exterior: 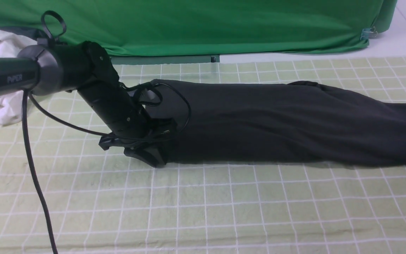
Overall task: Fold a long-sleeved shirt over a green coffee tablecloth.
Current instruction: 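Fold the right end of the dark garment over onto its left end with the right gripper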
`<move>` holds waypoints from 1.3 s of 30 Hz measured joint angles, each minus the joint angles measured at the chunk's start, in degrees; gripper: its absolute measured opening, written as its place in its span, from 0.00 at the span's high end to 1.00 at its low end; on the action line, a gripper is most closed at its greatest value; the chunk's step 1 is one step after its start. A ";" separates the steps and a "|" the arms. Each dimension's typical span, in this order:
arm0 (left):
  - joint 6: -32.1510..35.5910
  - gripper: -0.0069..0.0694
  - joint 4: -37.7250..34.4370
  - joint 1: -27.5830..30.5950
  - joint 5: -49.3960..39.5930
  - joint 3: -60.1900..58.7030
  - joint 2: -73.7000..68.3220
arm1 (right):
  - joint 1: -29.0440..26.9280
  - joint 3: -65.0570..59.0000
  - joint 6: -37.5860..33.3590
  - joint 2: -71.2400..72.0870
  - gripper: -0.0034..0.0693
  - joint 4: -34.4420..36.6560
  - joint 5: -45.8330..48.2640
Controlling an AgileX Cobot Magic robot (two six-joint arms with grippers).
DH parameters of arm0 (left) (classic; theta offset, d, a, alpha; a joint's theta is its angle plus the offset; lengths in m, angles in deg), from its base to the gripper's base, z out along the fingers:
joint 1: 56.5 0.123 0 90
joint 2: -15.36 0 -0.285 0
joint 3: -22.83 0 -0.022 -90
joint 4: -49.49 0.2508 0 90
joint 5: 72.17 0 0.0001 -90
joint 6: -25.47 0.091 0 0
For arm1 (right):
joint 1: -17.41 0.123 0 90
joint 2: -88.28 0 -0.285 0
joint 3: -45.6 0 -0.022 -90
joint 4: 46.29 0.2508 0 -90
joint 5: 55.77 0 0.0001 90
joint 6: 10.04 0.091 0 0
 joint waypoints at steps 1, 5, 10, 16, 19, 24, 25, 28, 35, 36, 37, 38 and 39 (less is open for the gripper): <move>0.00 0.83 -0.05 0.34 -0.87 0.00 0.05 | 0.00 0.00 -0.02 0.11 0.92 0.07 0.25; 0.04 0.84 1.91 0.52 -5.17 -0.42 1.75 | 0.00 0.00 -0.22 1.07 0.92 1.13 4.81; 0.04 0.84 2.40 0.46 -6.88 -4.79 8.85 | -0.33 0.00 -1.41 4.87 0.92 1.65 12.16; -0.01 0.84 4.76 -1.45 -7.34 -14.62 17.14 | -2.36 -0.32 -2.28 11.92 0.92 2.27 19.47; -0.01 0.84 5.57 -3.72 -6.34 -19.28 20.37 | -4.42 -3.18 -2.84 17.08 0.92 1.89 20.59; -0.61 0.79 6.82 -4.81 -5.82 -19.90 21.70 | -5.14 -7.93 -2.89 20.63 0.92 1.71 19.19; -0.93 0.76 6.90 -4.81 -6.11 -19.94 21.72 | -5.14 -8.44 -2.84 20.71 0.92 1.71 18.92; -1.58 0.63 7.70 -4.81 -7.81 -20.07 21.72 | -5.14 -10.29 -2.84 20.75 0.92 1.13 18.27; -2.35 0.31 8.33 -4.81 -12.19 -18.72 22.22 | -5.14 -10.63 -2.66 20.75 0.92 -1.61 13.26; -3.22 0.25 8.39 -4.81 -12.34 -17.93 22.67 | -5.20 -10.63 -2.07 20.75 0.92 -1.96 10.24; -3.46 0.21 8.26 -4.81 -12.35 -17.27 23.13 | -5.20 -10.63 -1.78 20.75 0.92 -2.26 8.63; -3.46 0.17 8.14 -4.81 -12.35 -16.35 23.69 | -5.24 -10.63 -1.60 20.75 0.92 -2.57 6.20; -3.46 0.17 8.14 -4.81 -12.41 -16.18 23.79 | -5.24 -10.63 -1.54 20.75 0.92 -2.65 5.88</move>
